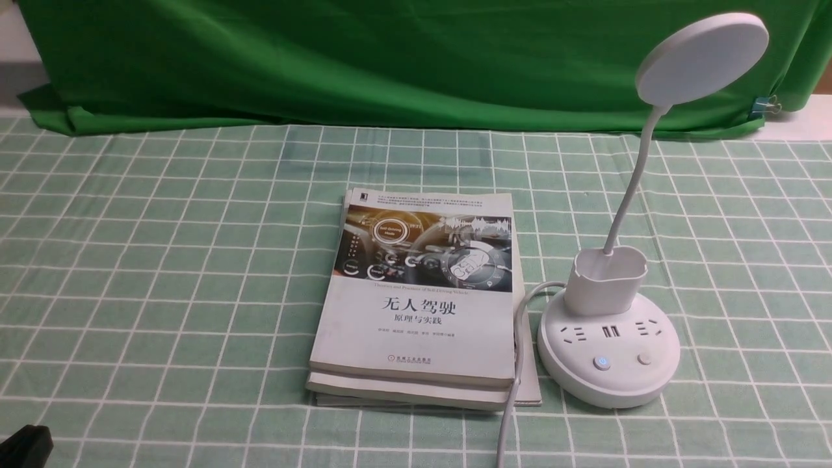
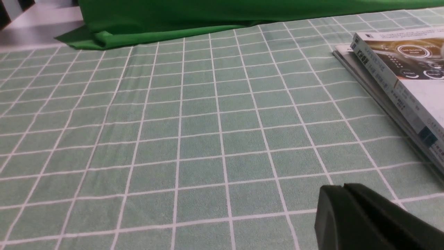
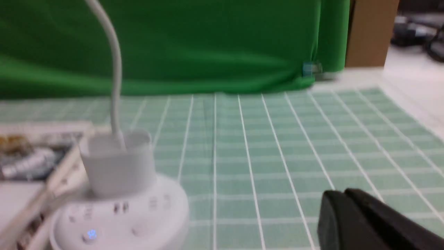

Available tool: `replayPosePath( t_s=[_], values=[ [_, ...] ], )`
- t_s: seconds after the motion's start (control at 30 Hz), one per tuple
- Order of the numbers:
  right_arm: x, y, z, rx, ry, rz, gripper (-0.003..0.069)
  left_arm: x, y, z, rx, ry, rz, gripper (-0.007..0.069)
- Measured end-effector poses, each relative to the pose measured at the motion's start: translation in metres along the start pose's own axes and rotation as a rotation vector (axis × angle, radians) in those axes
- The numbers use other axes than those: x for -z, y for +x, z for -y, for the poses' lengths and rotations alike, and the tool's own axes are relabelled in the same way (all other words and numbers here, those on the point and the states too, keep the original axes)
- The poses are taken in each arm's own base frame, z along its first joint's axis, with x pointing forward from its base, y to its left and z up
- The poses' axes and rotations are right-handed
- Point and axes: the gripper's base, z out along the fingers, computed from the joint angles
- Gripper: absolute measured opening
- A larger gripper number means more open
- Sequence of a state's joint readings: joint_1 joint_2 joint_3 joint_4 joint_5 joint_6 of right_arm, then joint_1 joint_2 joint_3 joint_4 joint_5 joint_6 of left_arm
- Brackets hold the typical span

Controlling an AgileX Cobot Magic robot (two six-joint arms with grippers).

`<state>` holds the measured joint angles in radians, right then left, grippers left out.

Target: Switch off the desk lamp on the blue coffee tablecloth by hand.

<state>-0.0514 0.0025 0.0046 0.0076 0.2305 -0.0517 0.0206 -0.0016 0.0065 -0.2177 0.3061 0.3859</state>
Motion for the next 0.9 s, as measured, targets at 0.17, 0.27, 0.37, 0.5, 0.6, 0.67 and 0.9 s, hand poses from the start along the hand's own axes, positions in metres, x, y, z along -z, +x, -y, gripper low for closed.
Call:
replayPosePath(
  t_s=[0.17, 0.27, 0.37, 0.5, 0.6, 0.67, 0.9],
  values=[
    [0.0000, 0.0006, 0.0001, 0.109, 0.001, -0.007, 0.0024, 0.0000, 0.0000, 0.0000, 0.000, 0.000, 0.000, 0.0000],
    [0.0000, 0.0007, 0.0001, 0.123, 0.001, -0.008, 0.0029, 0.0000, 0.0000, 0.0000, 0.000, 0.000, 0.000, 0.0000],
    [0.0000, 0.0007, 0.0001, 0.131, 0.001, -0.008, 0.0033, 0.0000, 0.0000, 0.0000, 0.000, 0.000, 0.000, 0.0000],
    [0.0000, 0.0008, 0.0001, 0.134, 0.001, -0.009, 0.0048, 0.0000, 0.0000, 0.0000, 0.000, 0.000, 0.000, 0.0000],
    [0.0000, 0.0009, 0.0001, 0.135, 0.001, -0.010, 0.0055, 0.0000, 0.0000, 0.0000, 0.000, 0.000, 0.000, 0.0000],
    [0.0000, 0.0009, 0.0001, 0.135, 0.001, -0.010, 0.0062, 0.0000, 0.0000, 0.0000, 0.000, 0.000, 0.000, 0.0000],
    [0.0000, 0.0009, 0.0001, 0.136, 0.001, -0.010, 0.0079, 0.0000, 0.0000, 0.0000, 0.000, 0.000, 0.000, 0.0000]
  ],
)
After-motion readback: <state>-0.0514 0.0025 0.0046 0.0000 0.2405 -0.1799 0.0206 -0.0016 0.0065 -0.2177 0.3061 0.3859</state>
